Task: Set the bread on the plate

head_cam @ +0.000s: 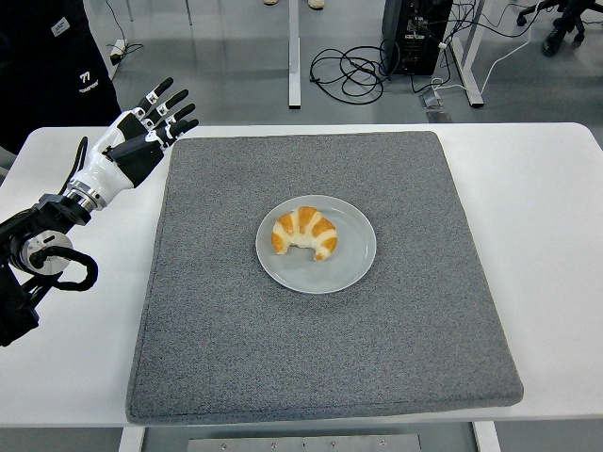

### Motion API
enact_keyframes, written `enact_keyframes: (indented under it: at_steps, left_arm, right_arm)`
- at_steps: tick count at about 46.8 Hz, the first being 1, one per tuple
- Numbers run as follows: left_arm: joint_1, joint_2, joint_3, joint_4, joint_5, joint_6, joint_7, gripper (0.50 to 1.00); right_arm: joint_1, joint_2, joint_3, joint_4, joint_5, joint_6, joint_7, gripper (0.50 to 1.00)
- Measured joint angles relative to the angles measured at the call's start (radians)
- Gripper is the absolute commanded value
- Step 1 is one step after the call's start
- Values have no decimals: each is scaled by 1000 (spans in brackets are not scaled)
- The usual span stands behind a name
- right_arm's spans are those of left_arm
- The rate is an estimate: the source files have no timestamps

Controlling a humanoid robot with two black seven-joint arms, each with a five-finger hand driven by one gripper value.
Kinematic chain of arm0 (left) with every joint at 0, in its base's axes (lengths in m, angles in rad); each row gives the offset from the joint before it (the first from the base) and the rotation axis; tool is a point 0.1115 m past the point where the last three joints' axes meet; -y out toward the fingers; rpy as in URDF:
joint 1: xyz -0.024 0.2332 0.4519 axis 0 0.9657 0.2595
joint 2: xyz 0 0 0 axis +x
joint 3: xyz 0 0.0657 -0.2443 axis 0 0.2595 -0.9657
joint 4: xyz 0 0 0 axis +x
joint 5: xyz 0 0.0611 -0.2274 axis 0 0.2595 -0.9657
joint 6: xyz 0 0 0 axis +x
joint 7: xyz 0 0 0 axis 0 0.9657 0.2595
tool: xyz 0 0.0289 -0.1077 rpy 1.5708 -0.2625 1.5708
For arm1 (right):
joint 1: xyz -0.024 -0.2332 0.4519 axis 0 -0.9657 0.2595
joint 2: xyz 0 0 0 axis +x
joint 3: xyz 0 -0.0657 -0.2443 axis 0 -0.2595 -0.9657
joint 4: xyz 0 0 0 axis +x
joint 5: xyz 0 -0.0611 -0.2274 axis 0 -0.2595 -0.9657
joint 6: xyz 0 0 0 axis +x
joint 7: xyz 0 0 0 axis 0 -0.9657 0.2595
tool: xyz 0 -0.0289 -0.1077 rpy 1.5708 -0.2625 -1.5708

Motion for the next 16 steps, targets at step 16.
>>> enact_keyframes:
  at_steps: [16]
  left_arm:
    - [3, -13, 42, 1, 1, 35, 1, 966]
  right_arm:
    - [0, 0, -1, 0, 0, 1, 0, 1000]
